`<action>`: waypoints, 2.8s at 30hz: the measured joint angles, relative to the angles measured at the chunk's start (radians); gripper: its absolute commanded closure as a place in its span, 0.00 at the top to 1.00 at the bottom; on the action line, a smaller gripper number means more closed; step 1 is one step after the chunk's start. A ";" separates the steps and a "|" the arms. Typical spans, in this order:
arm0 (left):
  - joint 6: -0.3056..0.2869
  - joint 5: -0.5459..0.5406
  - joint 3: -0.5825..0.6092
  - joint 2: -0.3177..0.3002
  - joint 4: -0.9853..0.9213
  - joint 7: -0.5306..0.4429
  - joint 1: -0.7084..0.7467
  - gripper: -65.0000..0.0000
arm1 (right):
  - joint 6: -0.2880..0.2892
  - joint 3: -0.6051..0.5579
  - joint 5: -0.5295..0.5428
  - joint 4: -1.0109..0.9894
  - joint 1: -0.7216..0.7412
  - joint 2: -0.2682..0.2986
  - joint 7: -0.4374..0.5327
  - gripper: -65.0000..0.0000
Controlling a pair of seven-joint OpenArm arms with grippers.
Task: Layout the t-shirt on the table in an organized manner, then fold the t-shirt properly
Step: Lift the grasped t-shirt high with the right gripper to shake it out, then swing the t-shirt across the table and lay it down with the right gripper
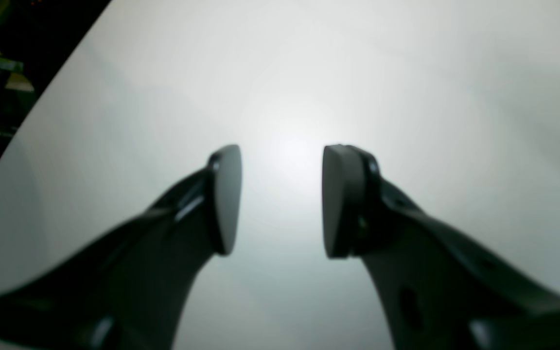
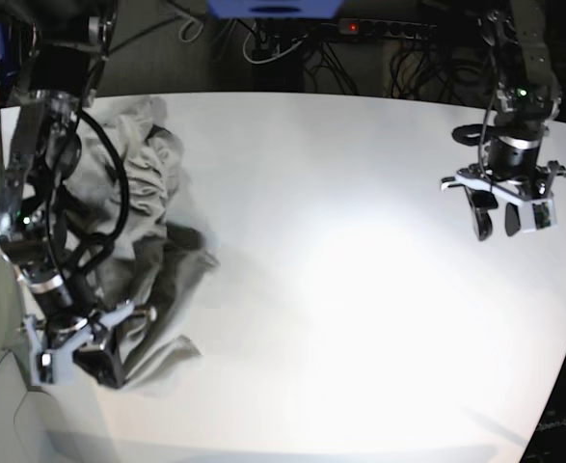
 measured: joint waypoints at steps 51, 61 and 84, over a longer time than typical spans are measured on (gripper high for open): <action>0.000 -0.001 -0.264 0.047 0.024 -0.002 0.081 0.40 | 0.047 -0.296 0.206 0.003 0.393 -0.256 -0.270 0.00; 0.000 -0.004 -0.262 0.047 0.026 0.001 0.084 0.41 | 0.138 -0.522 0.188 -0.303 0.352 -0.296 -0.134 0.08; 0.001 -0.005 -0.255 0.048 -0.024 0.001 0.045 0.67 | 0.307 -0.519 0.187 -0.319 0.190 -0.084 -0.118 0.53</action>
